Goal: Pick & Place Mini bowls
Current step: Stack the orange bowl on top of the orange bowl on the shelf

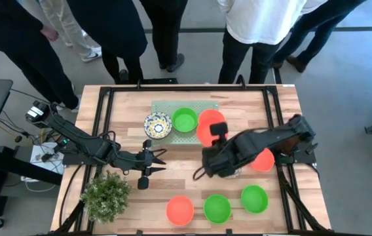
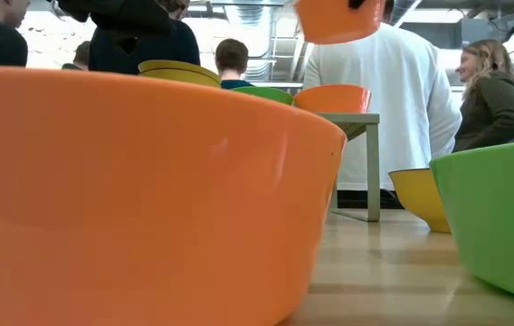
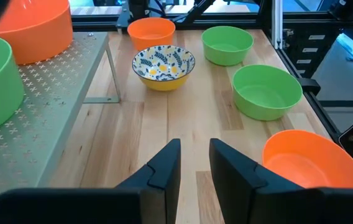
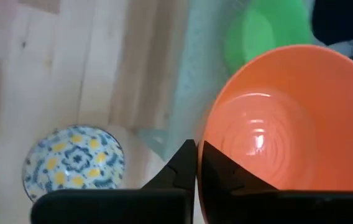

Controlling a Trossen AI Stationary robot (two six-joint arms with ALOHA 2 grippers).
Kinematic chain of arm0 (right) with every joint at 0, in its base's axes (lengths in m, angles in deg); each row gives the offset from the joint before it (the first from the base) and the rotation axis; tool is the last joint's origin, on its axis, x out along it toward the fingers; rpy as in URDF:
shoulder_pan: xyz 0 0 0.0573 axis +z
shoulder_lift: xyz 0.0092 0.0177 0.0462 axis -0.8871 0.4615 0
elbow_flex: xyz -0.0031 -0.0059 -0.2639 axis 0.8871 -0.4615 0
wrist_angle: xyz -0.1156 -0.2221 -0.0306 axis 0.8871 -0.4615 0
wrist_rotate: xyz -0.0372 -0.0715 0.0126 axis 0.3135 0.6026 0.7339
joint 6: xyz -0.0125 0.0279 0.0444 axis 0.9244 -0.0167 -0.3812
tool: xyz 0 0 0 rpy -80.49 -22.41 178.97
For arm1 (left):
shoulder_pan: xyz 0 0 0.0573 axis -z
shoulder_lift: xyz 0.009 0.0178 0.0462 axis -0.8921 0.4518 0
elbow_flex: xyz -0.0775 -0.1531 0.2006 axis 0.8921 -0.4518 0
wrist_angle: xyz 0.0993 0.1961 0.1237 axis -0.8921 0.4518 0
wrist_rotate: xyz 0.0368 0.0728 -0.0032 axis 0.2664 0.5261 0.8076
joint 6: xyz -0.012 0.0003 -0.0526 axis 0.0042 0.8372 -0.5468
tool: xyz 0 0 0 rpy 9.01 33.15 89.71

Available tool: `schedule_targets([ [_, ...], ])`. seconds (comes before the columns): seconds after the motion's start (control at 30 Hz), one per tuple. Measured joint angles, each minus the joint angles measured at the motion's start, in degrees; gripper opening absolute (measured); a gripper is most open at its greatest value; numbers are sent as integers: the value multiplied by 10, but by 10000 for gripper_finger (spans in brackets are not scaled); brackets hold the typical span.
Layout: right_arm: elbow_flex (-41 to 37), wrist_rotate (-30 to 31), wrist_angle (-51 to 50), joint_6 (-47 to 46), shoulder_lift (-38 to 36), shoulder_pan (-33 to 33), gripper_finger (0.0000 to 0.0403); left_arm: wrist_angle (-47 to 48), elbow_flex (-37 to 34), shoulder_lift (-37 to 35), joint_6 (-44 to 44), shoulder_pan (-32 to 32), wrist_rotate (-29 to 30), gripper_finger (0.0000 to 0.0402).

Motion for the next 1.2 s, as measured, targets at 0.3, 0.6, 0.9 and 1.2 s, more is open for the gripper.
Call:
schedule_targets([
  [0.3,-46,21,36,-9,-136,-40,4,-5,-13,0,0,0,0,85],
  [0.6,-233,15,198,11,-247,-71,5,-16,-17,0,0,0,0,85],
  [0.9,-337,-60,319,82,-241,-124,5,-54,-17,0,1,0,0,85],
  [1.2,-337,-141,327,89,-202,-180,6,-54,-17,0,2,0,0,85],
])
